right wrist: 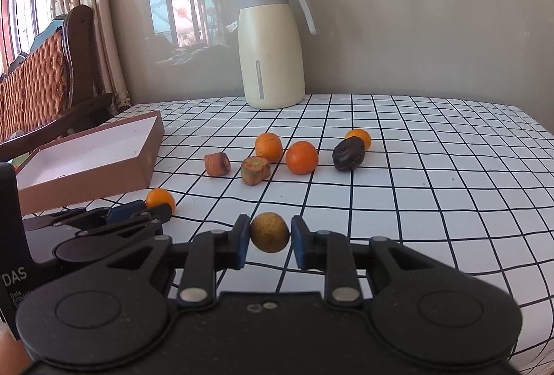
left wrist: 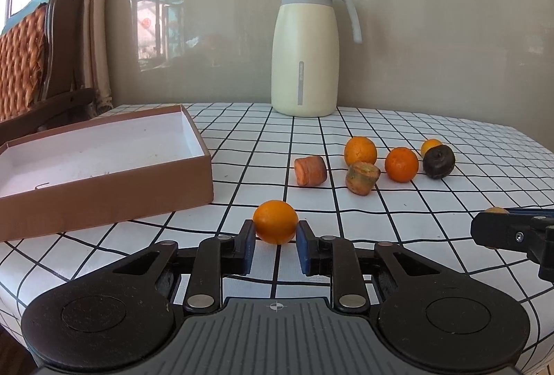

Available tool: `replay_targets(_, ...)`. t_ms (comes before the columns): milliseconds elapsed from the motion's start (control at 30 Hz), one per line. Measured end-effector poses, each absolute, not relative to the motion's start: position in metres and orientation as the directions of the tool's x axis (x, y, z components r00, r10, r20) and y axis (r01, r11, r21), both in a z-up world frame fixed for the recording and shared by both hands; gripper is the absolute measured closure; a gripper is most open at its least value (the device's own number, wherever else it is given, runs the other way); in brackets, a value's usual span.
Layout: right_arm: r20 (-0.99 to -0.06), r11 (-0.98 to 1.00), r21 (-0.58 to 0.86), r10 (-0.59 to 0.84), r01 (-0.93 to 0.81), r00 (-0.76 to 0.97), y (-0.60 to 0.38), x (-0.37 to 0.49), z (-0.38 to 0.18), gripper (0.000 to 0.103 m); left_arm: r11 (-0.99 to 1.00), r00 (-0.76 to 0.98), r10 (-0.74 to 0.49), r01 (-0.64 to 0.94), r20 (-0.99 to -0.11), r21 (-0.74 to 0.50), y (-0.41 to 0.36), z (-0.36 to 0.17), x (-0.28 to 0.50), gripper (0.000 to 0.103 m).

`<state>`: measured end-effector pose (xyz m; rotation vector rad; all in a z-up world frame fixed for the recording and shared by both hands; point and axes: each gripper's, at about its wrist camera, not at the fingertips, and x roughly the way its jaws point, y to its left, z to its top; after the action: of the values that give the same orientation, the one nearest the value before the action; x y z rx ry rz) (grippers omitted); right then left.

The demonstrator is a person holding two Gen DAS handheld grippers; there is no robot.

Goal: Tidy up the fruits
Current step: 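Carry the orange and brown fruit over the brown box with both tools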

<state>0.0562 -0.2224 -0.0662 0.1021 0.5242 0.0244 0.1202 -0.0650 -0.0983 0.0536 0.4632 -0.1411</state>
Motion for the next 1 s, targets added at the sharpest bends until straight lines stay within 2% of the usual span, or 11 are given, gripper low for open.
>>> replay_targets(100,-0.503,0.994,0.111,0.053,0.004,0.863,-0.223,0.061,-0.069,0.086,0.989,0.880,-0.121,0.144,-0.460,0.015,-0.065,-0.101,0.127,0.059)
replay_targets(167,-0.505,0.994,0.113,0.055,0.003,0.862,-0.223,0.064,-0.070,0.086,0.990,0.880,-0.118,0.141,-0.461,0.016,-0.065,-0.102,0.131,0.057)
replay_targets(500,-0.505,0.992,0.127,0.068,-0.004,0.861,-0.221,0.078,-0.074,0.086,0.992,0.885,-0.107,0.125,-0.454,0.010,-0.066,-0.101,0.159,0.057)
replay_targets(633,-0.507,0.992,0.129,0.073,-0.008,0.859,-0.221,0.081,-0.077,0.086,0.993,0.871,-0.109,0.116,-0.479,-0.014,-0.067,-0.102,0.175,0.058)
replay_targets(667,-0.510,0.991,0.131,0.075,-0.009,0.857,-0.222,0.082,-0.078,0.086,0.992,0.867,-0.114,0.123,-0.485,-0.014,-0.068,-0.104,0.178,0.061)
replay_targets(700,-0.512,0.991,0.132,0.075,-0.008,0.856,-0.222,0.083,-0.079,0.086,0.991,0.864,-0.120,0.133,-0.488,-0.009,-0.070,-0.105,0.179,0.070)
replay_targets(1000,-0.515,0.989,0.145,0.068,0.009,0.855,-0.227,0.088,-0.083,0.086,0.987,0.869,-0.133,0.161,-0.477,0.017,-0.075,-0.104,0.174,0.071)
